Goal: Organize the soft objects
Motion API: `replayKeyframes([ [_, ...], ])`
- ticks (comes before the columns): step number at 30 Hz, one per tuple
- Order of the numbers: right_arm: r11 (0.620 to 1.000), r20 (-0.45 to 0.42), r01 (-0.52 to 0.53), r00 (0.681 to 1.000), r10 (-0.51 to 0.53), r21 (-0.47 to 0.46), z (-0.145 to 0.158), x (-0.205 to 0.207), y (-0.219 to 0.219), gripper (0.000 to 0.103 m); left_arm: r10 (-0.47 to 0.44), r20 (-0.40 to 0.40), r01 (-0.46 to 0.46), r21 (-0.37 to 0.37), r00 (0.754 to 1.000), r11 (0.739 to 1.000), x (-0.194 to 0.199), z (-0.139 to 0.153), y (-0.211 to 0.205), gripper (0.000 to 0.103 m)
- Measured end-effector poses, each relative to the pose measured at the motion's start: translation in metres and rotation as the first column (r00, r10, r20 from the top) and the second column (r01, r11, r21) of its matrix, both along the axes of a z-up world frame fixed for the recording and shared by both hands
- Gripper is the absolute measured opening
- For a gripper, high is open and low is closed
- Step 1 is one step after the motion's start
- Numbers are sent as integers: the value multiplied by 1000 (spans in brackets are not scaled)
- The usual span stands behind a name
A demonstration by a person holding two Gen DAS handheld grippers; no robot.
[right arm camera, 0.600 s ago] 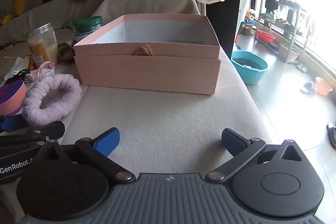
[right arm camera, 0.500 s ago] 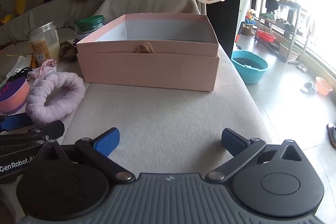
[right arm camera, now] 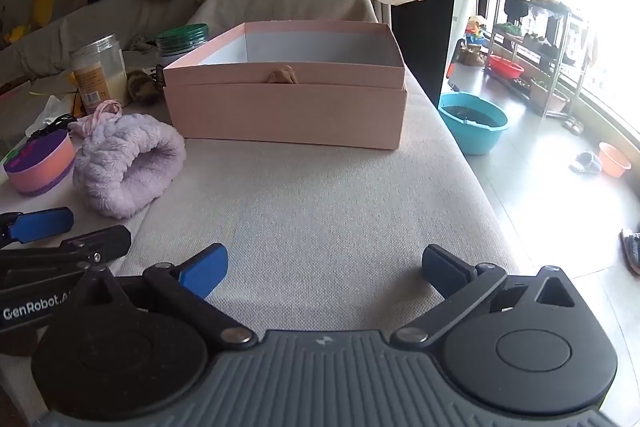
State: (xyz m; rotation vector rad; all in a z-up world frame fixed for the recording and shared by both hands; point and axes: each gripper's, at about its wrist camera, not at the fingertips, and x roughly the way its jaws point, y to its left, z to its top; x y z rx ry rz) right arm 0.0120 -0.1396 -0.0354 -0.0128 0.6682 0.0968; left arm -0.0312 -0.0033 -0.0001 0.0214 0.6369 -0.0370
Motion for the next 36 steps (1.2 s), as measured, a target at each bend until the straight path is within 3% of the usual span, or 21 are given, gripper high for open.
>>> replayKeyframes([
  [36, 1000, 14, 1, 1000, -1, -2, -2, -1, -1, 103, -6, 2, 6, 1, 1000, 1000, -1, 0, 0, 68],
])
